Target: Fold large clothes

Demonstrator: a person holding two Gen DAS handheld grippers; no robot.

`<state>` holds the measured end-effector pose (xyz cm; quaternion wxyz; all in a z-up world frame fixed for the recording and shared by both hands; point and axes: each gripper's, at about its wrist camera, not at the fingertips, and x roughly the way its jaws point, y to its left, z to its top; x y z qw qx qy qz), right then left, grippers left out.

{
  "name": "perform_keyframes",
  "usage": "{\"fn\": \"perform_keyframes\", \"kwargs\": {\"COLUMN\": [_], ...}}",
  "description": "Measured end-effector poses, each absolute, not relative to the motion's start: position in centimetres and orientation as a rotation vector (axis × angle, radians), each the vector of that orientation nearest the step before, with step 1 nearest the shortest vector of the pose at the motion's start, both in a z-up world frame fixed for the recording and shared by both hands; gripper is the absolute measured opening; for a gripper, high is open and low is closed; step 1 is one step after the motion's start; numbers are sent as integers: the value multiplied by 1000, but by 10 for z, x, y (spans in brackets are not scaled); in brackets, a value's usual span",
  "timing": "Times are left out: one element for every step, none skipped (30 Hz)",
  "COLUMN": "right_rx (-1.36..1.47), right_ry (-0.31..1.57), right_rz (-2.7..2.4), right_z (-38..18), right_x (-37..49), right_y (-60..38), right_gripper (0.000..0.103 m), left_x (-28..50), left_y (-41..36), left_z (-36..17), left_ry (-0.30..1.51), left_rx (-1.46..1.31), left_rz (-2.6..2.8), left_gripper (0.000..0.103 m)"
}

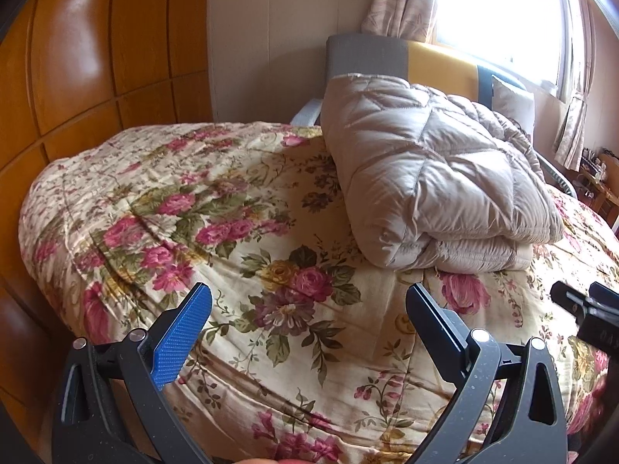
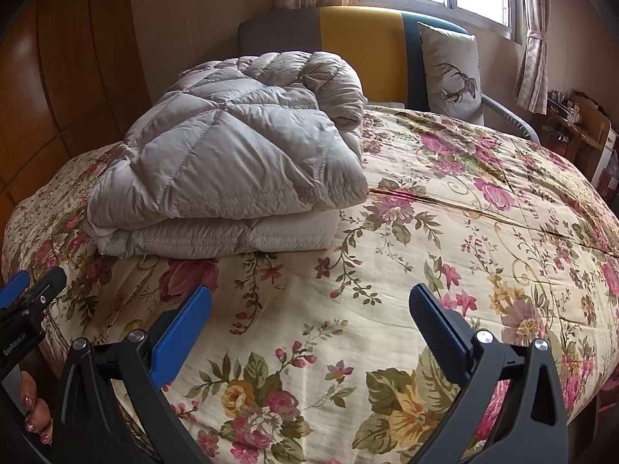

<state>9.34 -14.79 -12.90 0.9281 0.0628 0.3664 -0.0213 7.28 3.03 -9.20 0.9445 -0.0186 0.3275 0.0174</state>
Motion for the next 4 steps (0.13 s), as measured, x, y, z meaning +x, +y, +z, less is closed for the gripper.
{"fn": "perform_keyframes", "kwargs": {"right_rx": [143,165,187,200], "right_ry": [761,771,776,776], "right_rz": [-69,-99,-130,-170], "right_z": [-131,-134,-136,-139], "right_x": [98,105,113,123], "right_y": [-158,-172,-189,-208], "right_gripper": [101,101,101,101], "left_x": [74,76,79,81], "left_y": [31,32,35,37], "left_z": [-94,-96,-98,-100], "left_ry": [674,682,695,706], "left_rx": [-38,-39,-43,-48], "left_rz": [38,45,55,59], "left_gripper": [99,99,99,99]}}
